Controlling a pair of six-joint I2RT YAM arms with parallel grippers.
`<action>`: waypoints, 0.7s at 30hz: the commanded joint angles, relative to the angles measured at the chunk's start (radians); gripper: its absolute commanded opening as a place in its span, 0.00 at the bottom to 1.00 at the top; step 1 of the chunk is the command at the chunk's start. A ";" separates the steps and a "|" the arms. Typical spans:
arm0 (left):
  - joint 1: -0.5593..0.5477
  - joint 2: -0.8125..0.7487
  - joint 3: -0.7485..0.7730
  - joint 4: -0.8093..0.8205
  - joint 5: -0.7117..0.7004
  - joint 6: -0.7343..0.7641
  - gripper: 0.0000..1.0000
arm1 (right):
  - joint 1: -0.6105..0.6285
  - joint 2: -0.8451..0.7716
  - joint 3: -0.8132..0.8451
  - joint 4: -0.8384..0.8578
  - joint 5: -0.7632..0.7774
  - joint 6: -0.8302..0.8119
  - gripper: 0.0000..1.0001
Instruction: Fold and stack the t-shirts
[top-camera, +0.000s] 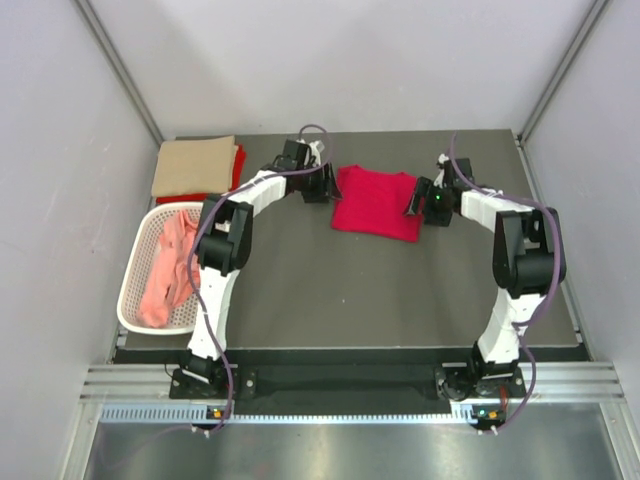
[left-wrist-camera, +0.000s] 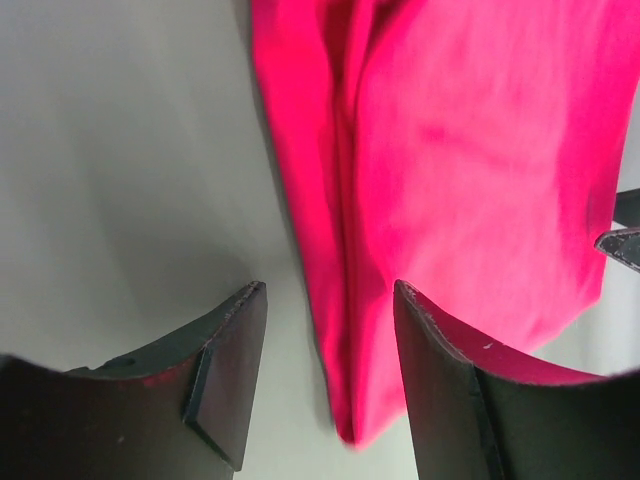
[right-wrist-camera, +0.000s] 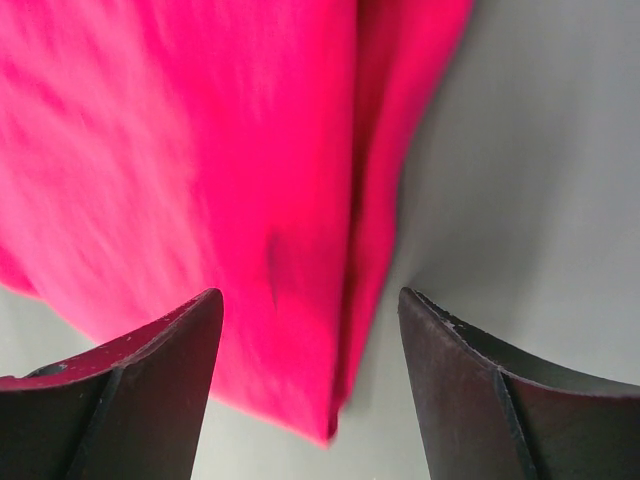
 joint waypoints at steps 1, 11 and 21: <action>-0.015 -0.064 -0.129 -0.072 -0.049 0.007 0.59 | 0.023 -0.084 -0.110 -0.007 -0.014 0.008 0.72; -0.042 -0.103 -0.249 -0.077 -0.007 -0.025 0.47 | 0.029 -0.126 -0.217 0.047 -0.071 0.011 0.62; -0.052 -0.188 -0.380 -0.130 -0.026 -0.059 0.00 | 0.051 -0.182 -0.283 0.021 -0.066 -0.007 0.00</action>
